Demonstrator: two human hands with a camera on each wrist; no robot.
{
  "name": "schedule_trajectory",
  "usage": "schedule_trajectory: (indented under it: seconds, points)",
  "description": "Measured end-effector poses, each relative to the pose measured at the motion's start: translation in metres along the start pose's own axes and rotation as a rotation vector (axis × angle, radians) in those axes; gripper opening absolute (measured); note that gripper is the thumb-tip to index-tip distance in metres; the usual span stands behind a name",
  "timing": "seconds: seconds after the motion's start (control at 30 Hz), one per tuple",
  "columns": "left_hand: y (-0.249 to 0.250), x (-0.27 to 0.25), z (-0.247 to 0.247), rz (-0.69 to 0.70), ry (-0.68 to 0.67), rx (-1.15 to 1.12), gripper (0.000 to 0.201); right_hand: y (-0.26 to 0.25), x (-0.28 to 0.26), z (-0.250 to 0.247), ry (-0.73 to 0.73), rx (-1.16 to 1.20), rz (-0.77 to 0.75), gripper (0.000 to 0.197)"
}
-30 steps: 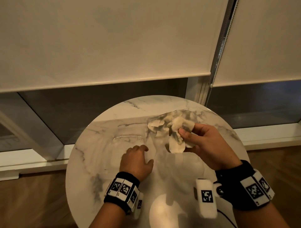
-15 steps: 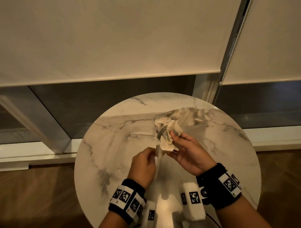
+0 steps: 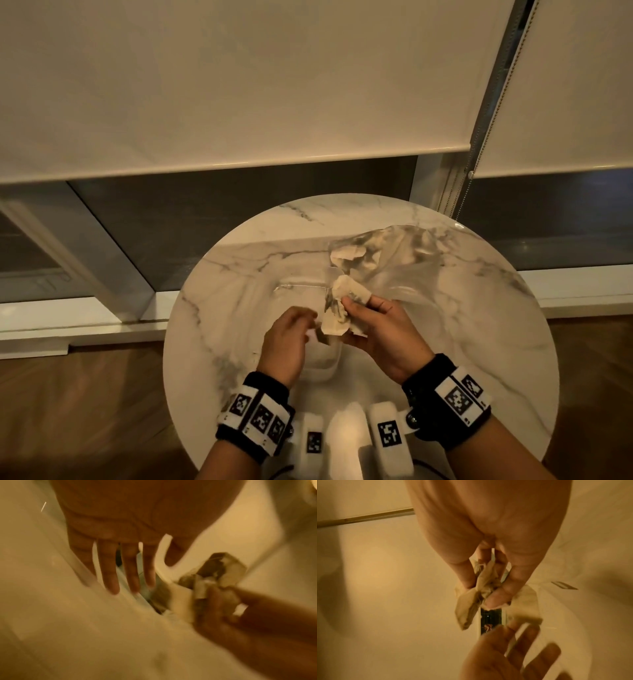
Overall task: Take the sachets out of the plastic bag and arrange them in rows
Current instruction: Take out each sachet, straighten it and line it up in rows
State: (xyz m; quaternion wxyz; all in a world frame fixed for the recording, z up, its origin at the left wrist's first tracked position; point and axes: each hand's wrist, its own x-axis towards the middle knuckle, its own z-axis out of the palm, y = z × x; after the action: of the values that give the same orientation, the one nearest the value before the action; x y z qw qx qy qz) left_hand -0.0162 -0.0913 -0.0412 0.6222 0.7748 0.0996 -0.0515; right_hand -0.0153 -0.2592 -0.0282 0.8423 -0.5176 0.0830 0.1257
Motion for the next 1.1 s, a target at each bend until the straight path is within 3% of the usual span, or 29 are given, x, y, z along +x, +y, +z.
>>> schedule_trajectory:
  seconds: [0.07, 0.13, 0.27, 0.43, 0.5, 0.57, 0.63, 0.73, 0.8, 0.97, 1.1]
  points:
    - [-0.013, 0.003, -0.009, 0.039, -0.187, 0.524, 0.017, 0.004, 0.005, -0.008, 0.071, 0.017, 0.019, 0.021]
    - [-0.020, 0.000, -0.007, -0.020, -0.385, 0.738, 0.024, 0.006, 0.008, -0.014, 0.140, 0.045, 0.028, 0.019]
    - [-0.024, -0.010, 0.018, 0.094, -0.405, 0.690, 0.018, 0.001, 0.010, -0.022, 0.216, 0.138, 0.030, 0.021]
    - [-0.027, -0.010, 0.029, 0.166, -0.398, 0.649, 0.019, -0.013, 0.006, -0.024, 0.137, 0.269, 0.053, 0.028]
    - [-0.027, -0.004, 0.024, 0.175, -0.244, 0.491, 0.017, -0.017, 0.002, -0.021, 0.079, 0.284, 0.050, 0.030]
    - [-0.020, 0.001, 0.018, 0.111, -0.003, 0.128, 0.020, -0.022, -0.003, -0.016, 0.010, 0.301, 0.047, 0.024]
    - [-0.006, 0.001, 0.012, -0.023, 0.083, -0.240, 0.029, -0.026, -0.008, -0.007, -0.069, 0.339, 0.046, 0.018]
    - [0.017, -0.006, 0.010, -0.237, -0.134, -0.655, 0.051, -0.028, -0.012, 0.008, -0.178, 0.356, 0.039, 0.020]
    - [0.025, -0.010, 0.010, -0.322, -0.245, -0.811, 0.055, -0.026, -0.011, 0.014, -0.201, 0.287, 0.024, 0.024]
    - [0.021, -0.010, 0.008, -0.321, -0.251, -0.797, 0.058, -0.014, -0.008, 0.011, -0.086, -0.012, -0.033, 0.023]
    - [0.024, -0.017, 0.016, -0.324, -0.348, -0.743, 0.058, -0.001, -0.011, 0.009, -0.095, -0.123, -0.043, 0.022]
